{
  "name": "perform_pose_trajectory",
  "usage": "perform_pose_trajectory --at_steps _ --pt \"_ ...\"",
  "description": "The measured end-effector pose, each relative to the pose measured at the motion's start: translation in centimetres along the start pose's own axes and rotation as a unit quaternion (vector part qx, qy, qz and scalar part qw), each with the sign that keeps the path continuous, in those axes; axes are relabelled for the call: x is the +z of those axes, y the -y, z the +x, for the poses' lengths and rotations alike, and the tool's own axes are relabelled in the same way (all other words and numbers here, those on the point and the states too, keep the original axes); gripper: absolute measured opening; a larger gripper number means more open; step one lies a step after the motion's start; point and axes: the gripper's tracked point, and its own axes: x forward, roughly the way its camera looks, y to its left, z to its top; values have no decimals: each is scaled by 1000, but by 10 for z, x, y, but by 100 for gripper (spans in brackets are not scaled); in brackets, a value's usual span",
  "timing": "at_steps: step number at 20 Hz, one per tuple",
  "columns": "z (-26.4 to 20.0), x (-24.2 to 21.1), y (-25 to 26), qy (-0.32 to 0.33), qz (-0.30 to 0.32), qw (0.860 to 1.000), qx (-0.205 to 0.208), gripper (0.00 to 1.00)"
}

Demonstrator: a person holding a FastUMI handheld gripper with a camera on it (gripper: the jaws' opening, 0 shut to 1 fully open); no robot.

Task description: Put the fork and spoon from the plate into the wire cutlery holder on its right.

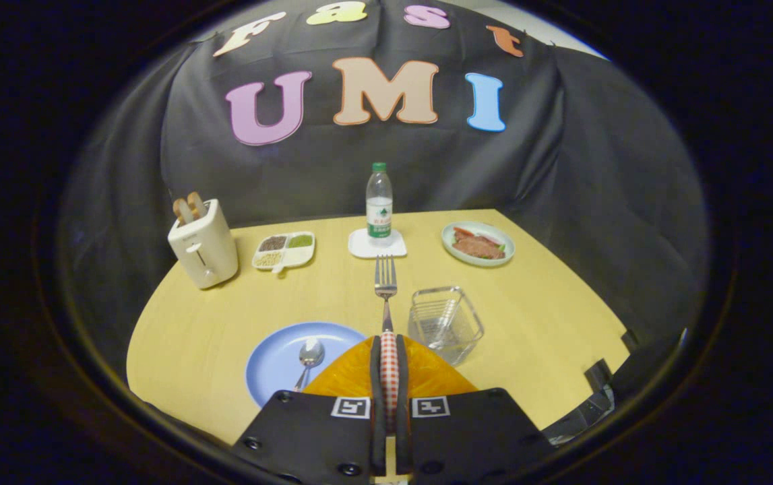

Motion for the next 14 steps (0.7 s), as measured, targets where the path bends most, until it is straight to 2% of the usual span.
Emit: perform_pose_trajectory --at_steps 4,7,11,14 --pt "4 17 38 -25 -46 999 -14 8" --pt "10 5 50 -99 -63 993 9 8" --pt "18 -17 67 -205 -76 975 26 8" --pt "23 -36 65 -284 -77 954 49 8"
